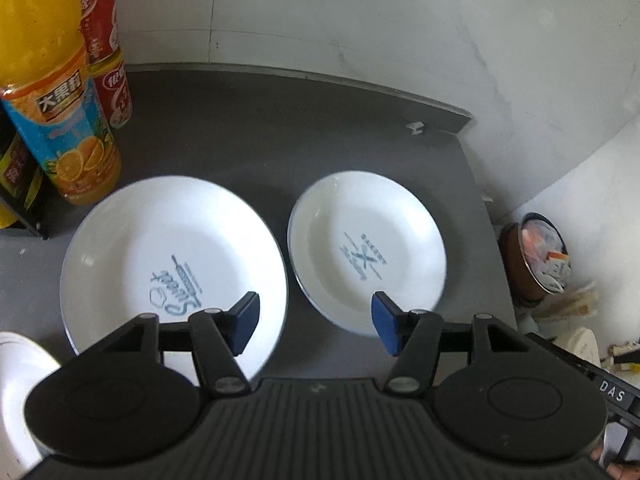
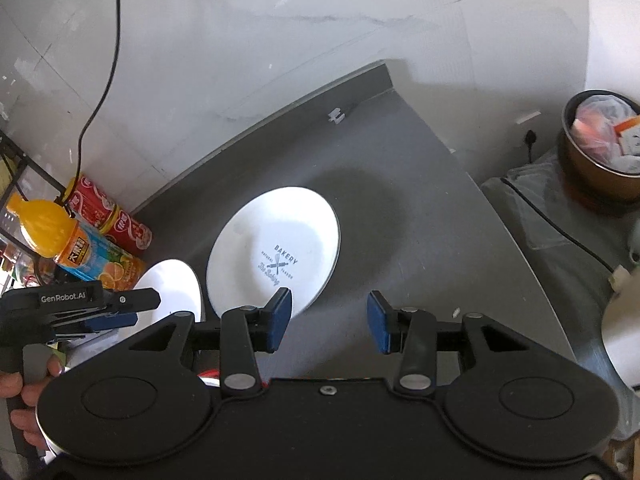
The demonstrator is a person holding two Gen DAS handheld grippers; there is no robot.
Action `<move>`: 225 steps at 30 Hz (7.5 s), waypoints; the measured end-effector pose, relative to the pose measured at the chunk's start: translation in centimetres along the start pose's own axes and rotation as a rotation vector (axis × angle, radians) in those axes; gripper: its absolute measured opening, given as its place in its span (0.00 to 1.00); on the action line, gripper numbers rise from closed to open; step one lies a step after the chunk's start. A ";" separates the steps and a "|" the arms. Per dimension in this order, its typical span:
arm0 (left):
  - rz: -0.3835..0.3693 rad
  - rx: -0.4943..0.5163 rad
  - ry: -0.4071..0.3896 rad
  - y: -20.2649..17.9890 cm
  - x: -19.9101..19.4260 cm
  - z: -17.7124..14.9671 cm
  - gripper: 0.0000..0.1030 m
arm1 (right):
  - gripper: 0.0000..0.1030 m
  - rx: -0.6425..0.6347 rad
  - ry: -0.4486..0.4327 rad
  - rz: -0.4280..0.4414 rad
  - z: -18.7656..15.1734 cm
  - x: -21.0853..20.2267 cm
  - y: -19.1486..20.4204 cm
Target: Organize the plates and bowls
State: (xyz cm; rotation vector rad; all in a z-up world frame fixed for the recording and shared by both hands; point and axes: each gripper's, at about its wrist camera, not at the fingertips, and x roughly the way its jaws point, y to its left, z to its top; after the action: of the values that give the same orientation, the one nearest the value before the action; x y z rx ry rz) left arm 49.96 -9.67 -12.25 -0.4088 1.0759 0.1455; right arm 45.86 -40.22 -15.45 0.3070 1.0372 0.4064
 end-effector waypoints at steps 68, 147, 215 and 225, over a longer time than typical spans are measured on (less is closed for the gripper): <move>0.019 -0.009 0.147 -0.8 12.9 6.5 0.19 | 0.10 -0.070 0.114 0.015 3.0 10.9 -0.5; -0.110 -0.079 0.037 19.0 -3.0 1.7 0.19 | 0.12 -0.208 0.077 -0.068 -6.6 7.8 19.1; 0.048 0.019 0.035 16.3 5.5 0.8 0.11 | 0.20 -0.130 0.310 -0.218 -4.3 16.2 19.5; 0.108 0.033 0.011 16.1 4.9 0.8 0.11 | 0.22 -0.099 0.258 -0.196 -3.9 14.8 18.1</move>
State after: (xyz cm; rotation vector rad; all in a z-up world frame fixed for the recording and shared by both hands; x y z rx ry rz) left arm 47.91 4.99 -20.28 -0.3223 1.1101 0.2212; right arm 45.79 -17.10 -20.84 0.0627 1.2828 0.3240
